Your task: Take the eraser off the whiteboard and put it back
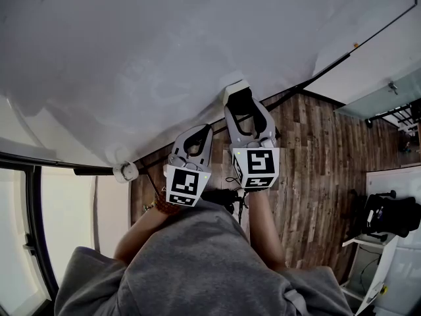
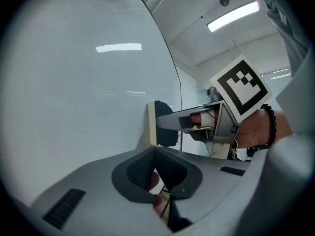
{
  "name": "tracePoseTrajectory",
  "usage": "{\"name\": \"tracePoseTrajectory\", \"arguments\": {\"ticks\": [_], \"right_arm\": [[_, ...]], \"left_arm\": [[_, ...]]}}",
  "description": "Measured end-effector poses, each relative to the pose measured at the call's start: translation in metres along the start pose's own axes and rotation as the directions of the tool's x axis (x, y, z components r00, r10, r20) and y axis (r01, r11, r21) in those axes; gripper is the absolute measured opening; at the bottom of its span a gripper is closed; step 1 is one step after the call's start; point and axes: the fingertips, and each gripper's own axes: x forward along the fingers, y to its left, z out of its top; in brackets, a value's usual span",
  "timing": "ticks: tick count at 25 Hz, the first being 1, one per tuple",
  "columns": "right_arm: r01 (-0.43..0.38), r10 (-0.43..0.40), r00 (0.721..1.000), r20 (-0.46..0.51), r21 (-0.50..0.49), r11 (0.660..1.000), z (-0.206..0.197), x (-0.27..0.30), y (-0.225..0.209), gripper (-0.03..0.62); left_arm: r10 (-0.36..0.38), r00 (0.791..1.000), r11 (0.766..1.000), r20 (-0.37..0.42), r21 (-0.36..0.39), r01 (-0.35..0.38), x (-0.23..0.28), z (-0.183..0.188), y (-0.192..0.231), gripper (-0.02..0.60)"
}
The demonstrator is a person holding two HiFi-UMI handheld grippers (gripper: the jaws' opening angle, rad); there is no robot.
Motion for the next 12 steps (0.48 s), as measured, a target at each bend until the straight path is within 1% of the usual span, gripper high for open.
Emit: {"name": "tracePoseTrajectory", "arguments": {"ticks": [12], "right_arm": [[0.015, -0.015, 1.000, -0.006, 0.025, 1.000, -0.0067, -0.0060, -0.0024, 0.236]], "left_arm": [[-0.015, 1.000, 1.000, -0.013, 0.009, 0.015, -0.0028, -0.0044, -0.0043, 0.006]]}}
